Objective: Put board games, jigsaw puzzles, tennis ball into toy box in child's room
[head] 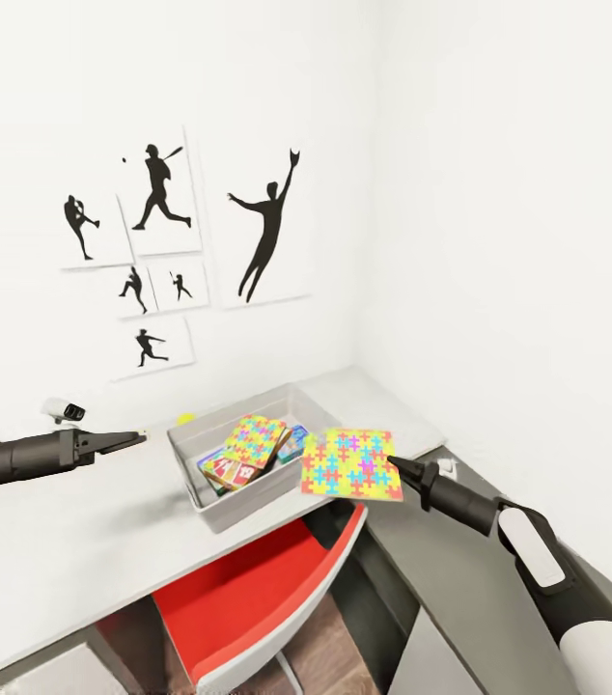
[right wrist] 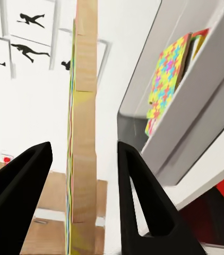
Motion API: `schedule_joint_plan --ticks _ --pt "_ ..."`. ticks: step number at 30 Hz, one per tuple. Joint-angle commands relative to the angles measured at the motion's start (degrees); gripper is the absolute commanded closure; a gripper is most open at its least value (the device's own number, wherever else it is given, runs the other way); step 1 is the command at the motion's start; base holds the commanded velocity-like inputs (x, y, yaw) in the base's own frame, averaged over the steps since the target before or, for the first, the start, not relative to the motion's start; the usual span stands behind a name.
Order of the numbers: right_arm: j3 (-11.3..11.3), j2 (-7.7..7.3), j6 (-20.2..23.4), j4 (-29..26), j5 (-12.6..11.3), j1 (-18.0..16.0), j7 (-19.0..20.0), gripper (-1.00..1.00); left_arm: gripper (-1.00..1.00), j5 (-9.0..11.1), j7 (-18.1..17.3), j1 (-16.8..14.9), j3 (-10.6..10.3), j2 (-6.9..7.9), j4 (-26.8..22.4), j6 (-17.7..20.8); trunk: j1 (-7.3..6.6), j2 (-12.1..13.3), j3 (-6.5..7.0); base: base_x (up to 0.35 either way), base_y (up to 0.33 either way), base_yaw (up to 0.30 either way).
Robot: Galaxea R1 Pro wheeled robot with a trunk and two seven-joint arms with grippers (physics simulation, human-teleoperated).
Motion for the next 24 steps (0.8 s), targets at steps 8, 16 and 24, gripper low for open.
schedule_joint_plan --ticks 8,16,24 --pt "-0.02 -0.02 0.28 -0.01 -0.18 -0.03 0.05 1.00 -1.00 -0.06 -0.24 -0.07 -0.03 -0.03 0.01 0.61 0.03 -0.10 -0.11 0.000 0.000 0.288" --pt "-0.02 -0.06 0.28 -0.01 -0.18 -0.05 0.05 1.00 -1.00 -0.06 -0.24 -0.07 -0.03 -0.08 0.01 0.60 0.03 -0.10 -0.11 0.000 0.000 0.288" --pt "-0.02 -0.07 0.28 -0.01 -0.18 -0.06 0.05 1.00 -1.00 -0.06 -0.24 -0.07 -0.03 -0.08 0.01 0.61 0.03 -0.10 -0.11 0.000 0.000 0.288"
